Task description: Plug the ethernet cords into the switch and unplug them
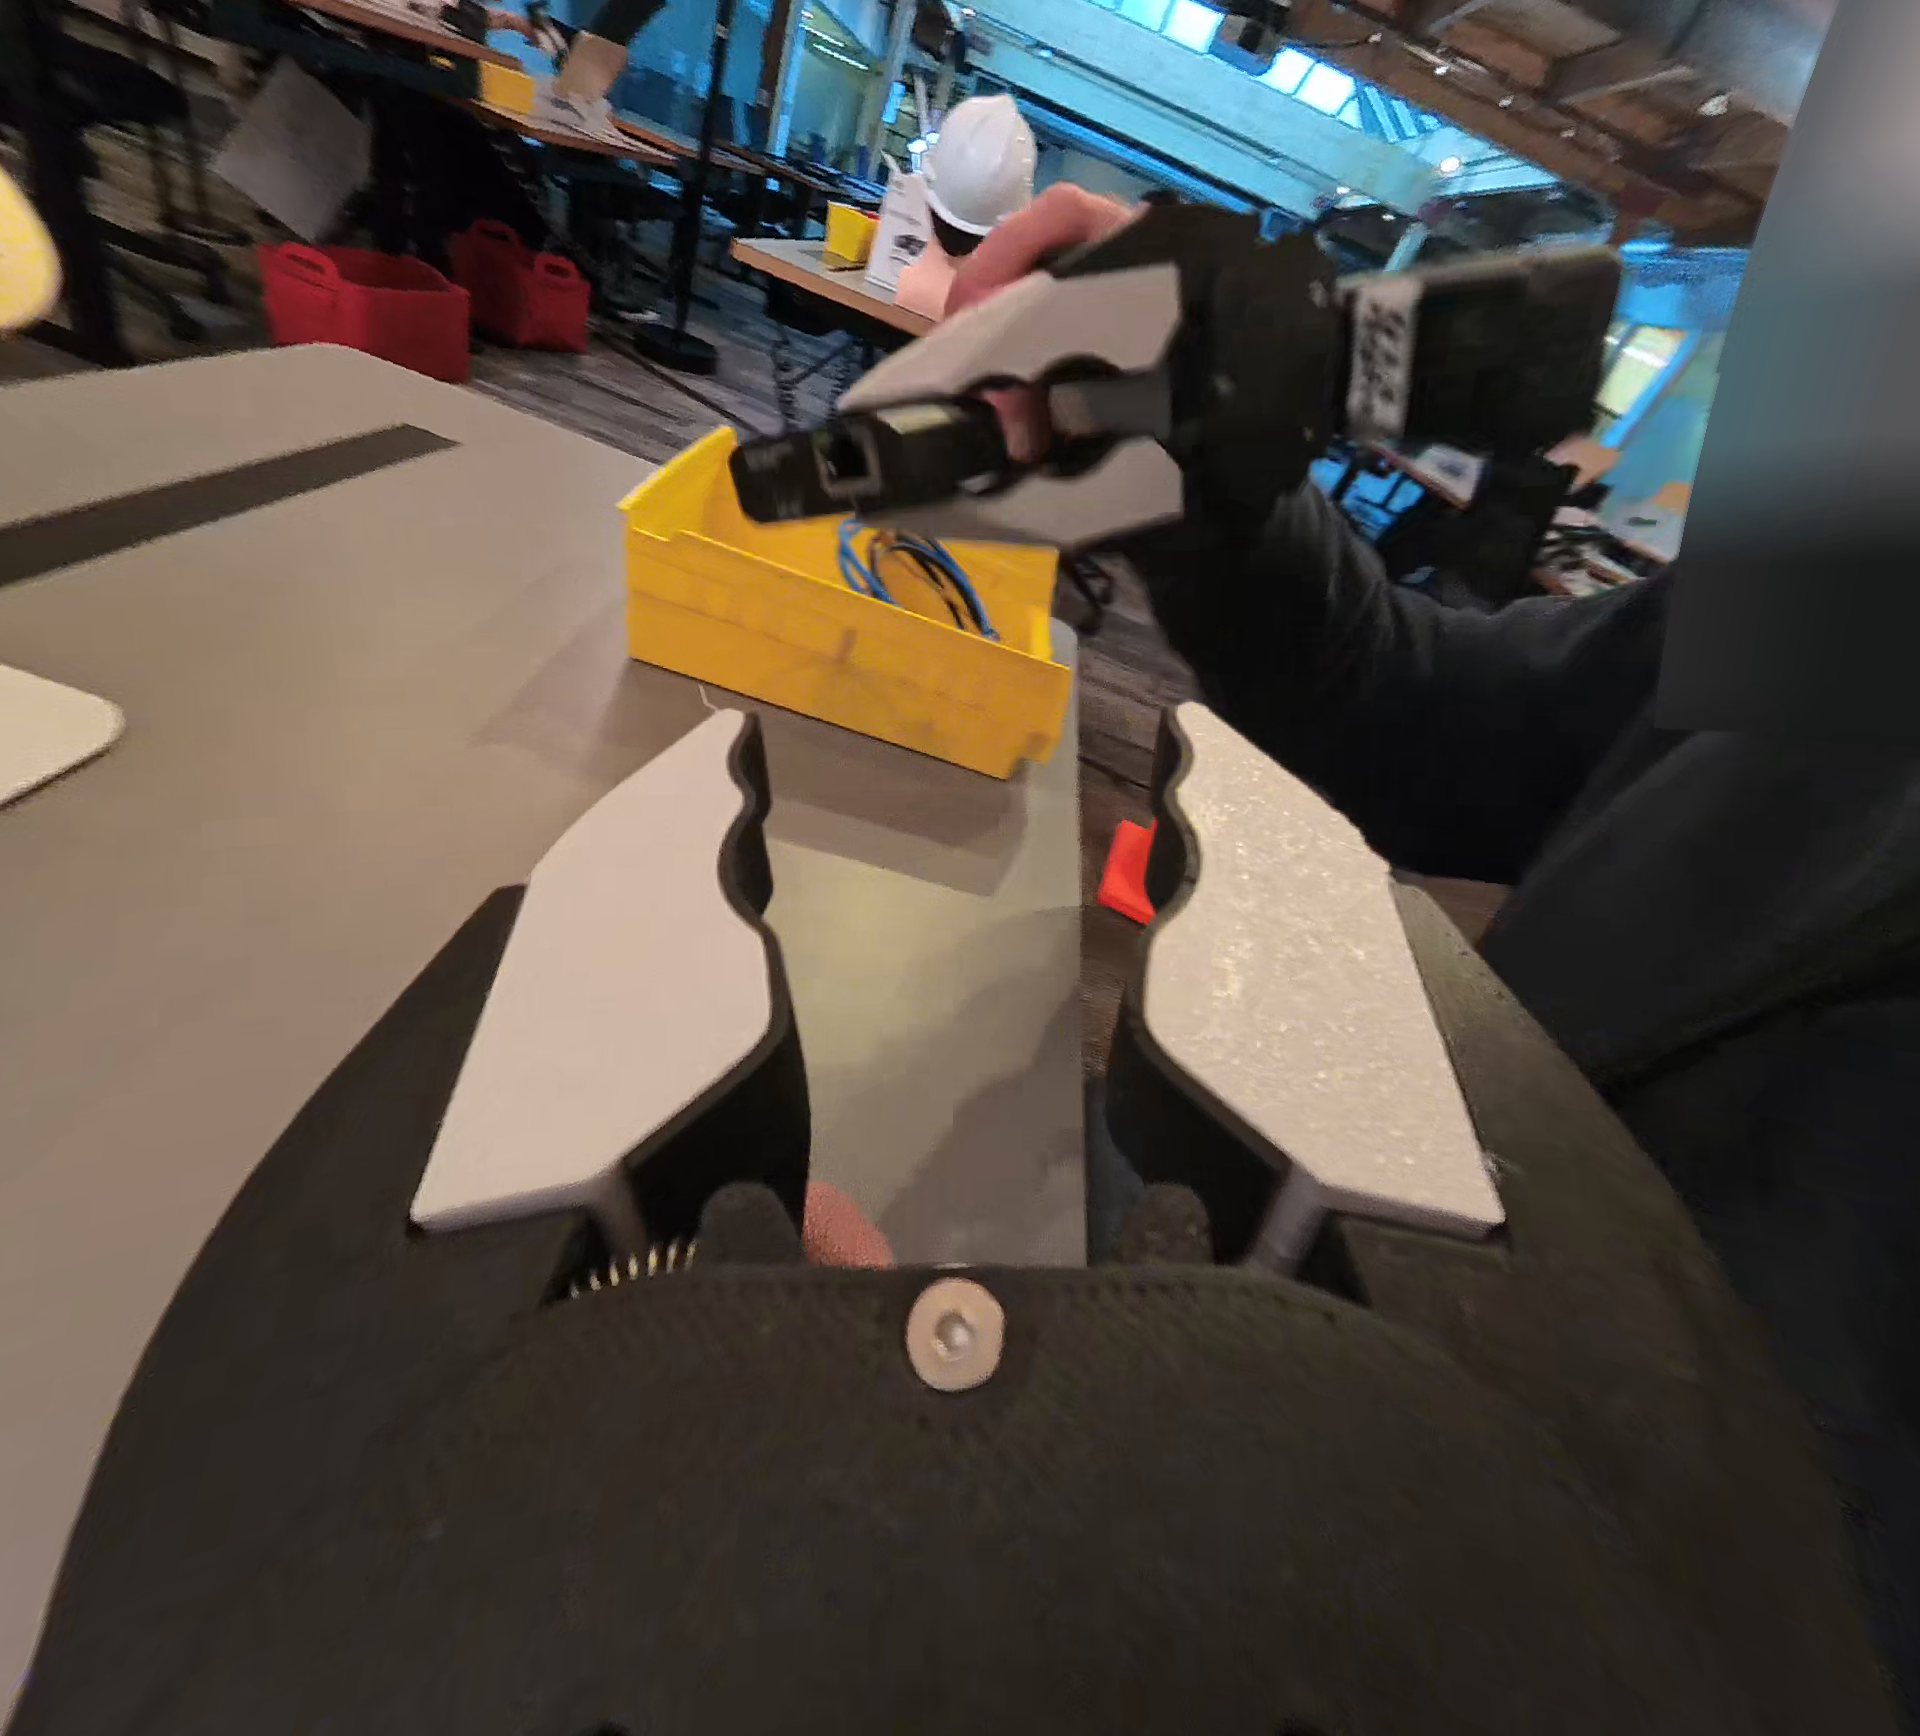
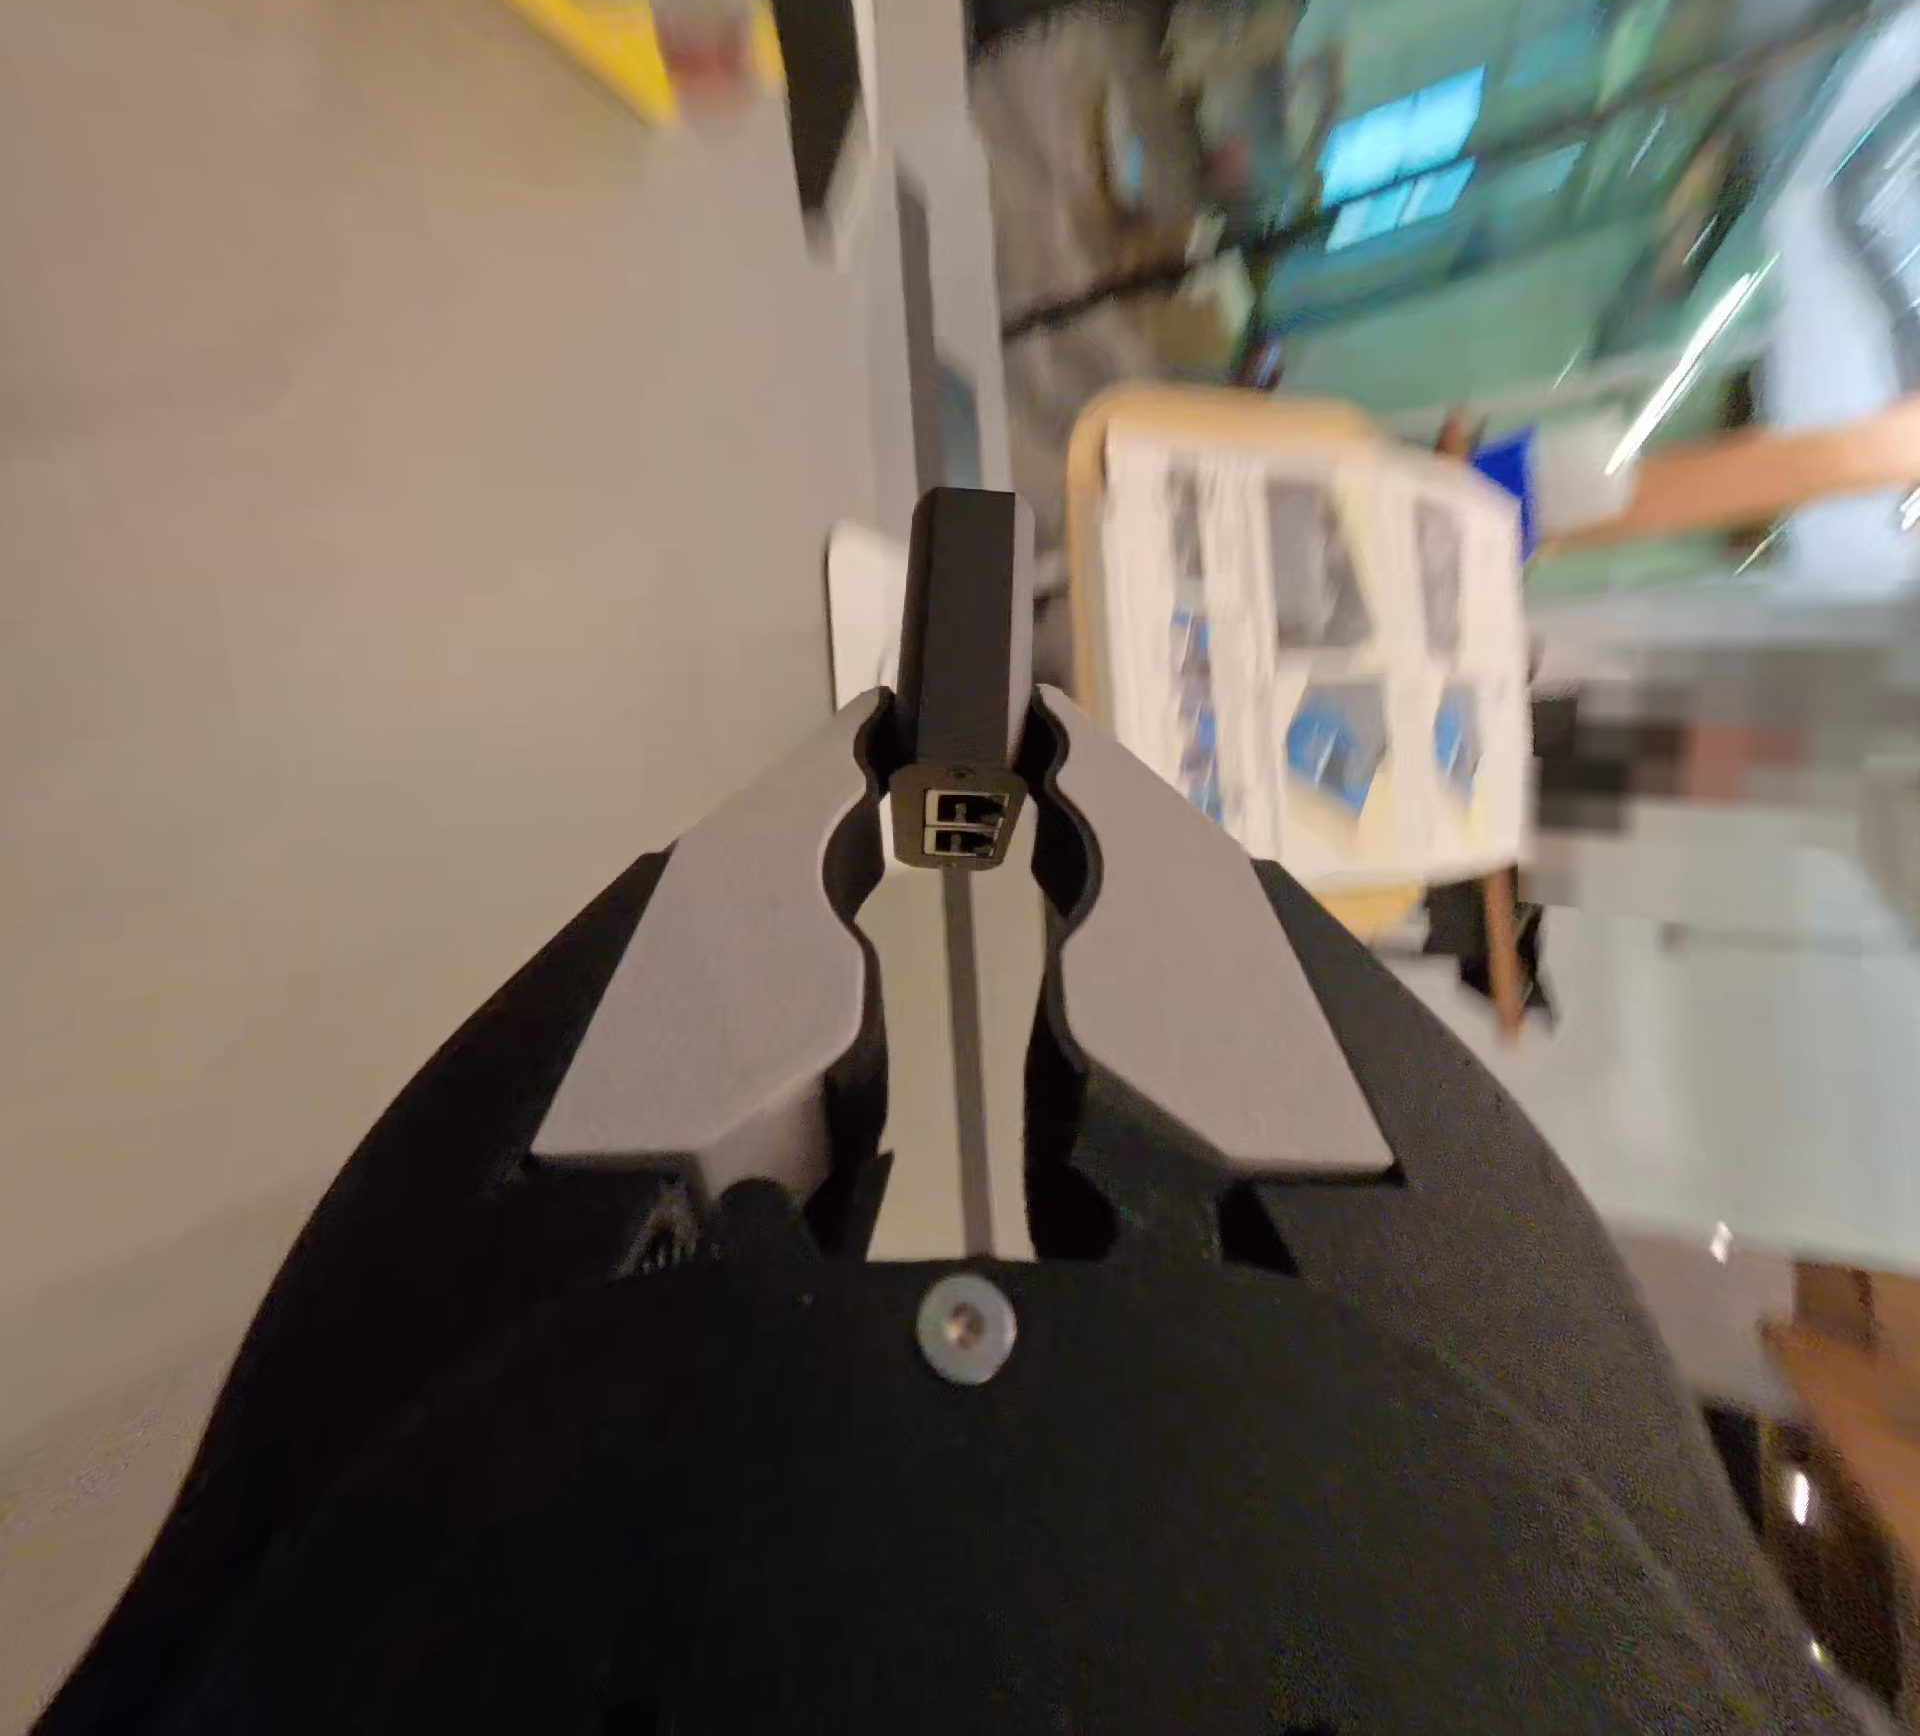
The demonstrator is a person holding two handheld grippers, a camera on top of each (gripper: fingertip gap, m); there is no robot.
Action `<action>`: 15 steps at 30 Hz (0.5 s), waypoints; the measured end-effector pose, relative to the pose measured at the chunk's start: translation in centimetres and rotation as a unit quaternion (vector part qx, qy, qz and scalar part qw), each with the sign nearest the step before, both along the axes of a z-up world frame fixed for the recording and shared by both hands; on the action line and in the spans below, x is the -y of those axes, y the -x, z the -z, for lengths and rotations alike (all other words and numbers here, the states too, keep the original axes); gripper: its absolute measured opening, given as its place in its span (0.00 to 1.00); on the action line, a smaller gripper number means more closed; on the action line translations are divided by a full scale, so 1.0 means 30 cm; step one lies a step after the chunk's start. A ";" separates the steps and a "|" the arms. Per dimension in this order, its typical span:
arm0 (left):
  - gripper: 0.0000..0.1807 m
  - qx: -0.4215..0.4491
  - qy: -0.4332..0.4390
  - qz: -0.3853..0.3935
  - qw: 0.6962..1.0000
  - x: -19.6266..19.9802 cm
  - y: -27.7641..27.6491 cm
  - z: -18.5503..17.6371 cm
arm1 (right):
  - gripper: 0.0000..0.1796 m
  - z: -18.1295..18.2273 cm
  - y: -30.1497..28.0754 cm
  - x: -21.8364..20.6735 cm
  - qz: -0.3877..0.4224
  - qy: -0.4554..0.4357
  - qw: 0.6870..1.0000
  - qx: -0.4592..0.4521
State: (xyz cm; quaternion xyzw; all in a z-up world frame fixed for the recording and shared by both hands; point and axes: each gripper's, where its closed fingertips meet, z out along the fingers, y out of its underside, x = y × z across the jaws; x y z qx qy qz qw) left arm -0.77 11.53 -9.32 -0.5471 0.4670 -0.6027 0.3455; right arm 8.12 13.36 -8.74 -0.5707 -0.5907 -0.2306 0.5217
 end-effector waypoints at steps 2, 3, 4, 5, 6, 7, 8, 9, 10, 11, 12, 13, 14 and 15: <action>0.35 -0.005 -0.006 -0.026 1.000 -0.038 0.017 -0.005 | 0.12 0.019 -0.239 -0.053 0.084 0.053 0.995 0.027; 0.35 -0.006 -0.008 -0.033 0.999 -0.050 0.022 -0.007 | 0.12 0.057 -0.368 -0.065 0.125 0.102 0.986 0.048; 0.34 -0.007 -0.008 -0.039 0.999 -0.061 0.026 -0.006 | 0.12 0.096 -0.496 -0.072 0.162 0.143 0.974 0.069; 0.33 -0.011 -0.005 -0.045 0.999 -0.071 0.027 -0.002 | 0.12 0.131 -0.614 -0.077 0.192 0.172 0.962 0.087; 0.33 -0.015 -0.003 -0.049 0.999 -0.078 0.028 0.003 | 0.12 0.182 -0.718 -0.066 0.218 0.221 0.946 0.096; 0.33 -0.016 -0.003 -0.052 0.999 -0.084 0.029 0.007 | 0.12 0.238 -0.813 -0.049 0.242 0.270 0.926 0.106; 0.33 -0.018 -0.001 -0.055 0.998 -0.088 0.028 0.011 | 0.12 0.283 -0.898 -0.045 0.261 0.295 0.911 0.120; 0.33 -0.021 0.000 -0.056 0.998 -0.091 0.027 0.017 | 0.13 0.331 -0.964 -0.041 0.275 0.320 0.897 0.128; 0.33 -0.023 -0.001 -0.057 0.998 -0.093 0.027 0.021 | 0.13 0.384 -1.012 -0.031 0.282 0.352 0.883 0.132; 0.33 -0.026 -0.003 -0.059 0.998 -0.094 0.025 0.025 | 0.13 0.428 -1.053 -0.035 0.287 0.365 0.875 0.141; 0.33 -0.029 -0.005 -0.059 0.998 -0.096 0.023 0.029 | 0.13 0.467 -1.087 -0.044 0.293 0.372 0.868 0.148; 0.33 -0.031 -0.006 -0.060 0.998 -0.097 0.021 0.032 | 0.13 0.507 -1.112 -0.045 0.296 0.387 0.860 0.154; 0.33 -0.033 -0.007 -0.060 0.998 -0.097 0.019 0.035 | 0.13 0.540 -1.139 -0.051 0.303 0.394 0.852 0.165; 0.33 -0.035 -0.008 -0.060 0.998 -0.098 0.018 0.038 | 0.12 0.568 -1.168 -0.062 0.313 0.395 0.845 0.179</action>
